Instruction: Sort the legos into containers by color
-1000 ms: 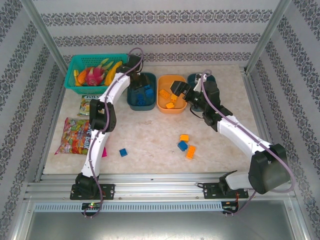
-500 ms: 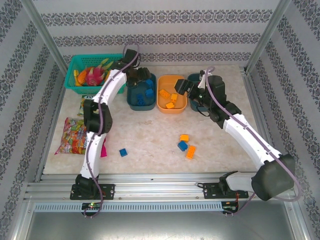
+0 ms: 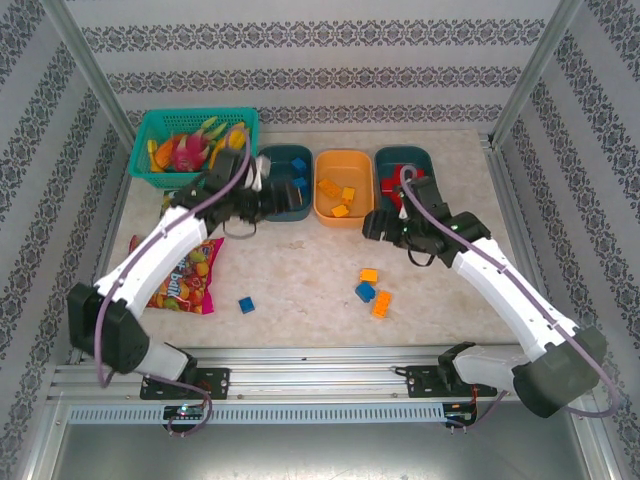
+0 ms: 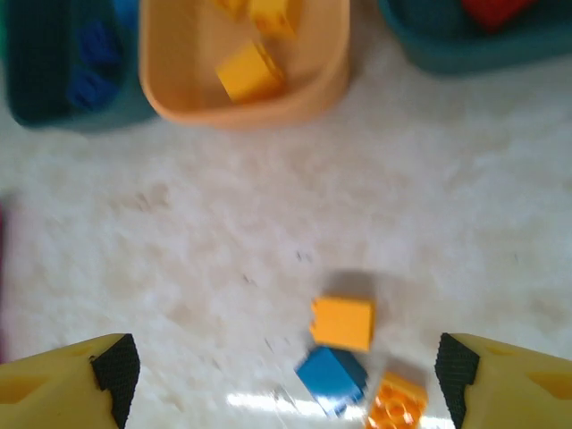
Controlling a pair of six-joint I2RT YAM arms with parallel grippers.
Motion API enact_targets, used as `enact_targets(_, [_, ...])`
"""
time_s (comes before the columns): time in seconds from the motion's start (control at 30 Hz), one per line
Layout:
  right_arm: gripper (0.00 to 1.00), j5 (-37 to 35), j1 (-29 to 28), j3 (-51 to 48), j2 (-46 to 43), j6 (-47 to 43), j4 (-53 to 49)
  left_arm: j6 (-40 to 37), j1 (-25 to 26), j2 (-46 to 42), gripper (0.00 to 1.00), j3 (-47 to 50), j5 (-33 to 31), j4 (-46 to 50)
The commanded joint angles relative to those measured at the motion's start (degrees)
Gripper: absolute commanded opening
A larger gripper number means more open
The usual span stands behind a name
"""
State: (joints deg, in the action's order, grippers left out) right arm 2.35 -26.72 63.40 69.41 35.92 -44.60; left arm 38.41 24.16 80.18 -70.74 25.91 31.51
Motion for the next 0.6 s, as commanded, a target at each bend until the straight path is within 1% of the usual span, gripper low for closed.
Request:
enact_targets(0.0, [0.92, -0.8, -2.5, -2.4, 3.8, 2.0, -7.1, 0.8, 4.9, -9.3, 0.78, 10.2, 3.4, -4.3])
enact_targets(0.1, [0.92, 0.7, -3.2, -3.8, 8.8, 3.7, -5.5, 4.1, 8.4, -15.9, 0.78, 18.8, 4.9, -8.9])
enact_targets(0.2, [0.91, 1.6, -3.3, -6.2, 13.2, 4.4, 0.5, 7.1, 10.7, -20.2, 0.78, 24.2, 4.4, -11.8])
enact_targets(0.27, [0.89, 2.3, -3.3, -6.6, 16.7, 4.3, 3.0, 8.4, 11.5, -21.7, 0.78, 25.8, 3.5, -12.3])
enact_targets(0.37, [0.83, 1.8, -3.3, -5.7, 21.9, 4.4, 4.2, 8.9, 12.1, -23.0, 0.78, 26.8, 1.3, -11.8])
enact_targets(0.47, [0.77, 1.3, -3.3, -6.0, 24.4, 4.6, 7.0, 9.4, 12.4, -23.4, 0.78, 28.1, -0.4, -12.3])
enact_targets(0.57, [0.75, 1.2, -3.3, -5.0, 27.1, 4.6, 7.4, 10.4, 12.7, -23.1, 0.78, 29.0, -0.9, -13.7])
